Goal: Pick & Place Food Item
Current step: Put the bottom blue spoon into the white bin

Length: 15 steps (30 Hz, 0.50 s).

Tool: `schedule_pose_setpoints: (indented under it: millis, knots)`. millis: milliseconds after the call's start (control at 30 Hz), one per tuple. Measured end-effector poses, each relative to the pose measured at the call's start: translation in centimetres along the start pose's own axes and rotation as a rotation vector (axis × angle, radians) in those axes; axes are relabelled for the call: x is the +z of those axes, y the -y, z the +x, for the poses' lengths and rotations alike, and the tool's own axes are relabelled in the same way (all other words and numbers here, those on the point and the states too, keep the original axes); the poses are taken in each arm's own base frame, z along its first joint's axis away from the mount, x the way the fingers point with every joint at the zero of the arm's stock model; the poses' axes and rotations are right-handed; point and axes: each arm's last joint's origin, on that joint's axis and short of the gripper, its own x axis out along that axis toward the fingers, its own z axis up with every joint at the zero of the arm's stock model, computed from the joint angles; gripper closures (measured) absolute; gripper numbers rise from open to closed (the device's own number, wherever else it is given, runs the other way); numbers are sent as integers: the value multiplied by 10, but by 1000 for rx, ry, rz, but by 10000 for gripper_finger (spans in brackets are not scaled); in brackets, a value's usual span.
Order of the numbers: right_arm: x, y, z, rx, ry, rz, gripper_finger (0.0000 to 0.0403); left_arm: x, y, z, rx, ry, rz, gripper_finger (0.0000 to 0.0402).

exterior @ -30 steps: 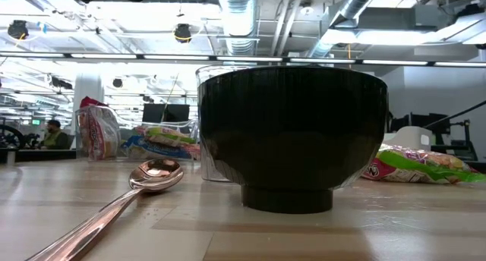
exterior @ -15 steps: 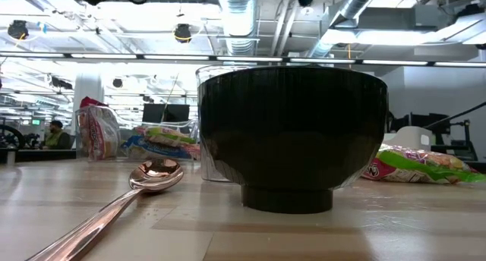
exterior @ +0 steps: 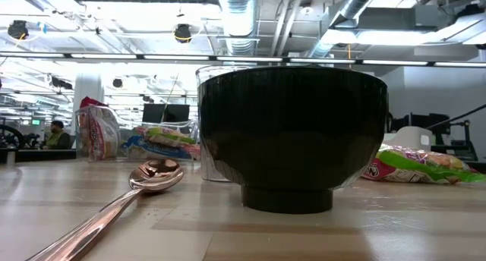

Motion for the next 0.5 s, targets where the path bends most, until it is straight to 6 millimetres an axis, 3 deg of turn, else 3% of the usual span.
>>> schedule_pose_setpoints:
  millis: [233, 500]
  knots:
    - [-19, 24, -15, -154, -130, 64, 403, 5, -4, -25, 2, -85, -77, 144]
    - [-48, 54, -7, -367, -319, 82, 403, 0, -4, -30, 55, -114, -77, 144]
